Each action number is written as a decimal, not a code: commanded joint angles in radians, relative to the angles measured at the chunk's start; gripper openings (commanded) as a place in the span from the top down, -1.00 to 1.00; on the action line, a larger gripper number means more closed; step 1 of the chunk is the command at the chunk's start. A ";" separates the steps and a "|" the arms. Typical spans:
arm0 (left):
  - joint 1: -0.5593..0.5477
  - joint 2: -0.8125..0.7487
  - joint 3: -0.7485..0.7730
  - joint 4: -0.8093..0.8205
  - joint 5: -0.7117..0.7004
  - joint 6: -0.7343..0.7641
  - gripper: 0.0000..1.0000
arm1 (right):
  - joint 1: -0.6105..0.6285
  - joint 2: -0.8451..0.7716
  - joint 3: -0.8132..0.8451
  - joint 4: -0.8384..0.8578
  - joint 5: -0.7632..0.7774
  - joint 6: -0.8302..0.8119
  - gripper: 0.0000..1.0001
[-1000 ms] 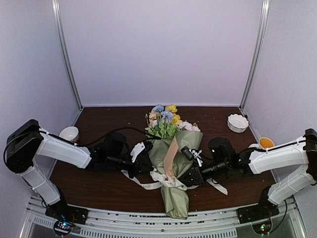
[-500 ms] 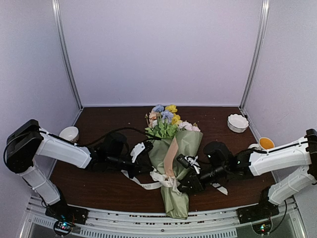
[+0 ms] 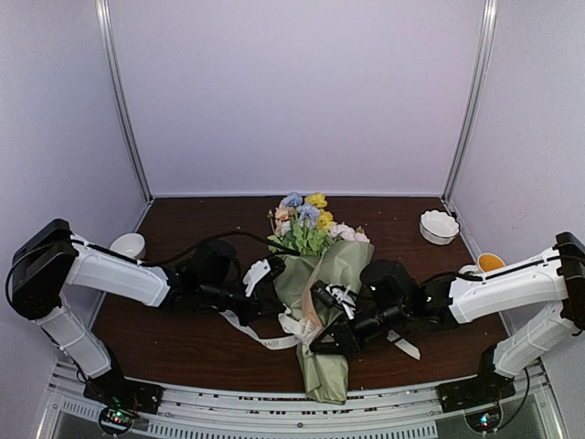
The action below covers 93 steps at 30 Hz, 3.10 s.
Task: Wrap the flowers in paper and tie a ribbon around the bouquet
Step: Cross the half-tied ribbon over the folded bouquet.
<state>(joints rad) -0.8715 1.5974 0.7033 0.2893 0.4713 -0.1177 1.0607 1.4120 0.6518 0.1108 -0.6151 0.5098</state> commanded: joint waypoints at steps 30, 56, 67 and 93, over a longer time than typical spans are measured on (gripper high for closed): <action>-0.107 -0.183 -0.112 -0.001 -0.192 0.151 0.07 | 0.043 -0.050 0.014 0.000 0.333 0.138 0.18; -0.110 0.036 -0.003 -0.053 -0.128 0.197 -0.21 | 0.047 -0.142 -0.052 -0.041 0.279 0.219 1.00; -0.110 0.070 0.015 -0.031 -0.178 0.199 -0.13 | 0.048 -0.129 -0.114 -0.049 0.120 0.262 1.00; -0.106 0.039 -0.010 -0.013 -0.122 0.191 -0.13 | 0.048 -0.298 0.202 -0.499 0.313 -0.210 0.42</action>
<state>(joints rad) -0.9791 1.6566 0.6964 0.2390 0.3191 0.0700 1.0893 1.0828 0.7891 -0.4397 -0.3840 0.4484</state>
